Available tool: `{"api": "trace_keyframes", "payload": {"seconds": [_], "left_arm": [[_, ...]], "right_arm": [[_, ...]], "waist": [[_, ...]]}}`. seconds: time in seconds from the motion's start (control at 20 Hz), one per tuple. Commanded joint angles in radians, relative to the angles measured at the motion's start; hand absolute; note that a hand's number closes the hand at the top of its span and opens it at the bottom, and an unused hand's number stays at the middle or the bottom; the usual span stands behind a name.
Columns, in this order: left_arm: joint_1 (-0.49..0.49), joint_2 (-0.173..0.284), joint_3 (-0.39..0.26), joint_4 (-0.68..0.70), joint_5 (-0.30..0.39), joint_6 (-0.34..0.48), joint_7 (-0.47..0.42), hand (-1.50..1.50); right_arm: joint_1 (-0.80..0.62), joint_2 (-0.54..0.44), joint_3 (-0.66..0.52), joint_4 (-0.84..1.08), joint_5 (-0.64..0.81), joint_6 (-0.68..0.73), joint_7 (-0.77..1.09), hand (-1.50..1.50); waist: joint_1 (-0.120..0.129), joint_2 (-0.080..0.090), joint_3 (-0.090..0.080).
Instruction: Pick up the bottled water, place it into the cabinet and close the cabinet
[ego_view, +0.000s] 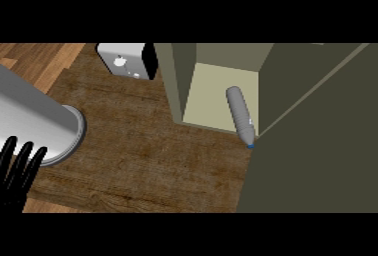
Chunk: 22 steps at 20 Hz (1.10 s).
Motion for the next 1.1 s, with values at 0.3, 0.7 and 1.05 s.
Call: {"api": "trace_keyframes", "payload": {"seconds": [0.3,0.7,1.05], "left_arm": [[-0.018,0.038,0.018,0.0,0.016,-0.048,0.021,-1.5],[-0.02,0.062,0.041,0.021,0.027,-0.073,0.03,-1.5],[-0.027,0.068,0.051,0.033,0.034,-0.074,0.037,-1.5]], "right_arm": [[-0.221,-0.078,0.114,-0.022,0.06,0.108,0.131,-1.5],[-0.343,-0.072,0.101,-0.003,0.029,0.083,0.182,1.5],[-0.44,-0.057,0.098,0.015,0.007,0.075,0.238,1.5]], "waist": [[0.075,0.01,-0.012],[0.067,0.006,-0.012],[0.062,0.008,-0.014]]}}
